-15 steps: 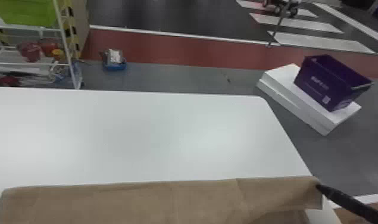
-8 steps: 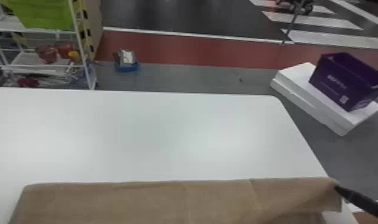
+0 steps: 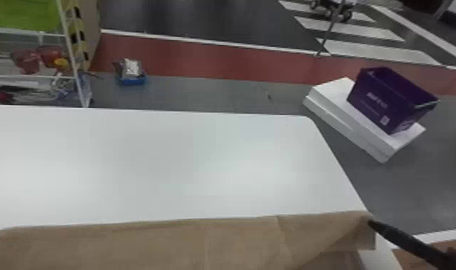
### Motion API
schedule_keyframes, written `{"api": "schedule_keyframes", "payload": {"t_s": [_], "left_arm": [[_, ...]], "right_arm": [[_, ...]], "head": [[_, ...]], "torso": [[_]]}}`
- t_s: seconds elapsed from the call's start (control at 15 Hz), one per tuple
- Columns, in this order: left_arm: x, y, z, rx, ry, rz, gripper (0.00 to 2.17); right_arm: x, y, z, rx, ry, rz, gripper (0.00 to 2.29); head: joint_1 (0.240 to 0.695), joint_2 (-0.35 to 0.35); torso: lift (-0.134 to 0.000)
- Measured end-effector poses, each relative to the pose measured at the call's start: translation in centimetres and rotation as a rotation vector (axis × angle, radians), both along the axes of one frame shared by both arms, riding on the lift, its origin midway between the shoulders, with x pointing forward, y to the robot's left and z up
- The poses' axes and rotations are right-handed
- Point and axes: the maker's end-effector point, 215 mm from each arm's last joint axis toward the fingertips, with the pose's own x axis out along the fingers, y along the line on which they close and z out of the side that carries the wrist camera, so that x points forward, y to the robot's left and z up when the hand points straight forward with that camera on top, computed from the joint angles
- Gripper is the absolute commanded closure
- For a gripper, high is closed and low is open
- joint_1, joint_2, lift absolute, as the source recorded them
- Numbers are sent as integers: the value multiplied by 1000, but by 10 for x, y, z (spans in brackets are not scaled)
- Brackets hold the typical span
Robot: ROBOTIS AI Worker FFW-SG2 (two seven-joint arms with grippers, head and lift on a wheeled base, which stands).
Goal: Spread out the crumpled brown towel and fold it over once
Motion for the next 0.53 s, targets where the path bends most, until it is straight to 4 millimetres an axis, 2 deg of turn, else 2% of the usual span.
{"api": "schedule_keyframes", "payload": {"t_s": [0.2, 0.53], "left_arm": [[1, -21, -6, -7, 14, -38, 1889], [7, -26, -27, 92, 42, -44, 1889]], "right_arm": [[0, 4, 1, 5, 1, 4, 1231], [2, 8, 0, 9, -2, 12, 1231]], "head": [[695, -335], [695, -333]], "torso": [[-123], [-123]]}}
